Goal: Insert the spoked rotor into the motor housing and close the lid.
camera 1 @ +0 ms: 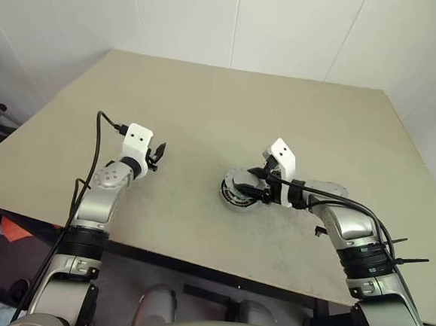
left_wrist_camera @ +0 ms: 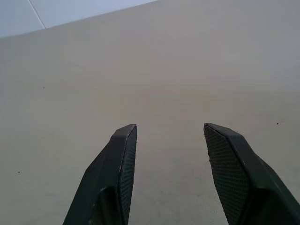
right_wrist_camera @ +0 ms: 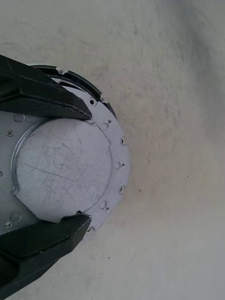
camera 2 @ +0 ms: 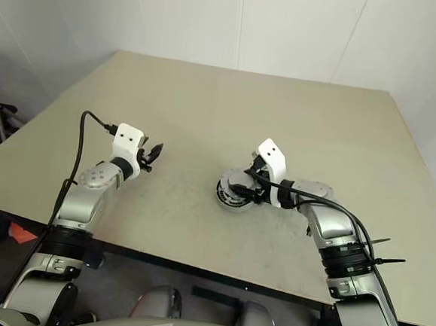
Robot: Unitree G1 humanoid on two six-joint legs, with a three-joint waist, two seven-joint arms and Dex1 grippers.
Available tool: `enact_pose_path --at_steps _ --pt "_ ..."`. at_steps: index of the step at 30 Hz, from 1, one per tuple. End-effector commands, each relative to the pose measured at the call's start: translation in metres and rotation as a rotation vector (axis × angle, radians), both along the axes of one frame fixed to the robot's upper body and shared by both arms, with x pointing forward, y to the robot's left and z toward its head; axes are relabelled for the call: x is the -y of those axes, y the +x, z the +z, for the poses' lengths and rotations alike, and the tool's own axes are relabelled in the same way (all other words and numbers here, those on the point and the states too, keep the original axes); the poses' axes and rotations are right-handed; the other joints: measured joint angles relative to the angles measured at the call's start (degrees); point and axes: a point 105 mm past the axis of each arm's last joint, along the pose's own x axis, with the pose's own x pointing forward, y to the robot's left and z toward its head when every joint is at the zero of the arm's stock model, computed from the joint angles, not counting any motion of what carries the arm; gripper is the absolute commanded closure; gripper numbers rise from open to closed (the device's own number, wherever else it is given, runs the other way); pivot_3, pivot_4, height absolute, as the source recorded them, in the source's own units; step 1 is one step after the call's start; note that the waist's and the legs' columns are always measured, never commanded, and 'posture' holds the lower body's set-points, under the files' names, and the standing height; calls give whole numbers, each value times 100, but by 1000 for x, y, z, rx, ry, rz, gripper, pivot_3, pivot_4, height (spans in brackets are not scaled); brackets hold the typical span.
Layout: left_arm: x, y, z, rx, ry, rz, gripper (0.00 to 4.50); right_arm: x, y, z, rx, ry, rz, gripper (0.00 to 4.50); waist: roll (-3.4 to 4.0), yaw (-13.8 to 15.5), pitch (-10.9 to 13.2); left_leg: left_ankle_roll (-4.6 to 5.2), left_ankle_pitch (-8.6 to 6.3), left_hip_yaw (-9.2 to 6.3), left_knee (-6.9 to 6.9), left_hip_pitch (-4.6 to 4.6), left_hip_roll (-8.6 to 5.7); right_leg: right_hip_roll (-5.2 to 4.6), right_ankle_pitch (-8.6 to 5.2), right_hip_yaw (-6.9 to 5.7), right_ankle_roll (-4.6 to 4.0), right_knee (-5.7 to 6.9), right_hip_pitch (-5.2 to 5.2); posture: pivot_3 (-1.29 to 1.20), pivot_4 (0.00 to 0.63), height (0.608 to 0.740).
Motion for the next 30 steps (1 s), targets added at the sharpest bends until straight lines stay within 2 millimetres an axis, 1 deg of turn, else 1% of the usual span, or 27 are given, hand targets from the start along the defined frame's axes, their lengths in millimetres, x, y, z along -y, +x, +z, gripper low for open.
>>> enact_pose_path --at_steps 1,6,10,12,15,21,27,30 --pt "-1 2 13 53 3 -2 2086 -4 2 22 84 54 24 1399 0 0 0 0 0 0 0 0 0 0 0 0 0 0 0 0 0 740" --pt "-1 1 13 51 5 -2 2086 -7 3 37 129 137 30 1399 0 -1 0 0 0 0 0 -1 0 0 0 0 0 1 -1 0 0 740" --pt "-2 1 12 50 6 -2 2086 -8 -2 39 137 155 68 1399 0 0 0 1 0 0 2 -1 0 0 0 0 0 1 -1 0 0 740" --pt "-2 1 12 50 7 -1 2086 -7 -4 36 142 130 80 1399 0 6 0 1 0 0 2 -3 0 0 0 -1 0 1 -1 0 0 740" --pt "-2 1 13 51 7 -2 2086 0 -4 23 150 36 85 1399 0 17 0 3 -1 0 5 -5 0 -1 0 -1 0 0 -1 0 0 740" --pt "-2 1 13 52 11 -2 2086 10 -8 18 146 2 119 1399 0 10 0 4 -1 0 9 -4 1 -1 0 -1 0 3 0 0 0 740" --pt "-3 2 13 53 12 -1 2086 13 -14 16 121 23 152 1399 0 13 0 9 -1 0 11 -6 1 -1 0 -1 0 3 0 0 0 740" --pt "-3 2 13 54 13 0 2086 15 -20 18 96 65 183 1399 0 17 0 25 6 0 14 -7 1 -1 0 -1 0 3 0 0 0 740"
